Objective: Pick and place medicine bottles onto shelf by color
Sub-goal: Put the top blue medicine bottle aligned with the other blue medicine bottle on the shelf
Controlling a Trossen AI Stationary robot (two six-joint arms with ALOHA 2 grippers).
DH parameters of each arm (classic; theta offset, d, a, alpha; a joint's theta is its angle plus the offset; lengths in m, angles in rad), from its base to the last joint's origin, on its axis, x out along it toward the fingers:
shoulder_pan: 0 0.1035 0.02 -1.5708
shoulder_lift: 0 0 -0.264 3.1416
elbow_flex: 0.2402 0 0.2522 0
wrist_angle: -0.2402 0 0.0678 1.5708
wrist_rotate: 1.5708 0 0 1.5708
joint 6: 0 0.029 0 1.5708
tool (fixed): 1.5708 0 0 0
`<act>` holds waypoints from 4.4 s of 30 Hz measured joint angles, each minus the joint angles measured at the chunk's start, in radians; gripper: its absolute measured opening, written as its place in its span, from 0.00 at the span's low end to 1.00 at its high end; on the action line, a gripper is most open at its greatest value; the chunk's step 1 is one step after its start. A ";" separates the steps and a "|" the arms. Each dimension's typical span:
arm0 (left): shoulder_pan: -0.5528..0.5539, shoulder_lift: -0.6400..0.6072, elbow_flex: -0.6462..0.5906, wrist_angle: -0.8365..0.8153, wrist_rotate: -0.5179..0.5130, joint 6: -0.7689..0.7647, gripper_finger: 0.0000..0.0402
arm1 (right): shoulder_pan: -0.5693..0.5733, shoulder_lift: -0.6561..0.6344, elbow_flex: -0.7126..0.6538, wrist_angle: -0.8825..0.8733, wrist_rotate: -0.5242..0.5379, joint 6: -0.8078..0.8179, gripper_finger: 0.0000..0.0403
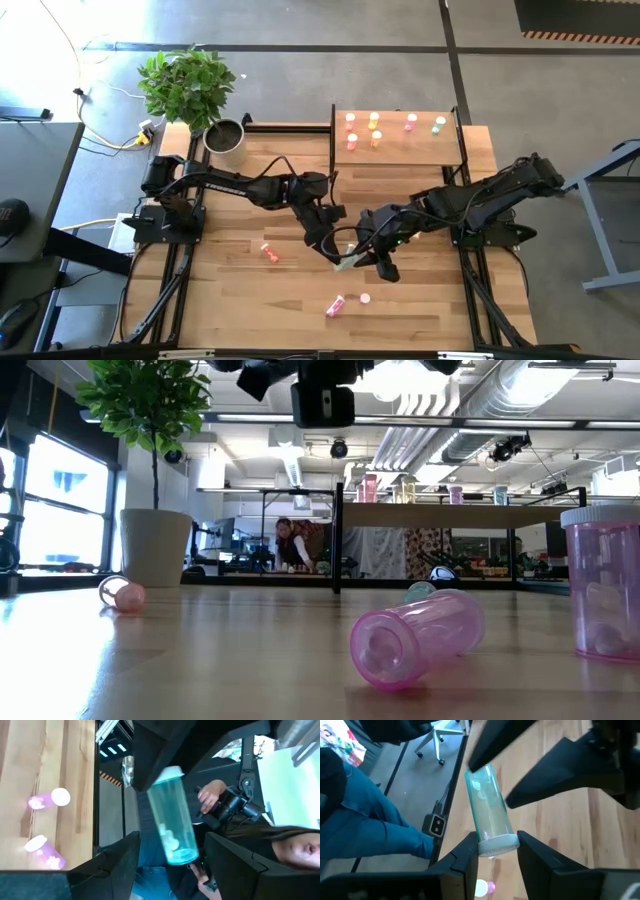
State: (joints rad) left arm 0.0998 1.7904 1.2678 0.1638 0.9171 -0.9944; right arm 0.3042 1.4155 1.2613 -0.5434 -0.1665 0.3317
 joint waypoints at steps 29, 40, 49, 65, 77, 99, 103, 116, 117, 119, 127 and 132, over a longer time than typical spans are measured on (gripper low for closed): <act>0.006 0.000 -0.001 0.022 0.024 -0.046 0.26 | -0.047 -0.002 0.000 0.003 -0.010 0.000 0.26; 0.007 -0.001 -0.001 0.014 0.016 -0.009 0.26 | -0.047 -0.001 0.000 0.002 0.027 0.034 0.37; 0.032 -0.001 -0.001 0.014 -0.021 0.044 0.26 | -0.072 -0.055 0.000 -0.011 0.038 0.105 0.56; 0.166 -0.001 0.000 0.043 -0.240 0.309 0.26 | -0.201 -0.302 0.000 -0.036 0.412 0.294 0.57; 0.230 -0.001 0.000 0.248 -0.592 0.568 0.26 | -0.369 -0.404 0.000 -0.036 0.460 0.351 0.57; 0.140 -0.001 0.000 0.260 -1.014 1.090 0.26 | -0.503 -0.301 0.000 -0.056 0.285 0.298 0.57; 0.133 -0.001 0.000 0.248 -1.019 1.121 0.26 | -0.502 -0.302 0.000 -0.102 0.279 0.323 0.57; 0.131 -0.001 0.000 0.124 -1.063 1.215 0.26 | -0.502 -0.274 0.000 -0.197 0.210 0.351 0.57; 0.131 -0.001 0.000 0.124 -1.063 1.215 0.26 | -0.502 -0.268 0.000 -0.202 0.210 0.351 0.57; 0.131 -0.001 0.000 0.124 -1.063 1.215 0.26 | -0.502 -0.255 0.000 -0.207 0.210 0.350 0.57; 0.131 -0.001 0.000 0.117 -1.063 1.223 0.26 | -0.502 -0.222 0.000 -0.198 0.207 0.352 0.57; 0.131 -0.001 0.000 0.116 -1.063 1.241 0.26 | -0.503 -0.222 0.000 -0.189 0.216 0.368 0.54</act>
State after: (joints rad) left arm 0.2304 1.7889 1.2678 0.2799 -0.1459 0.2470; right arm -0.1992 1.1938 1.2610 -0.7325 0.0492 0.6994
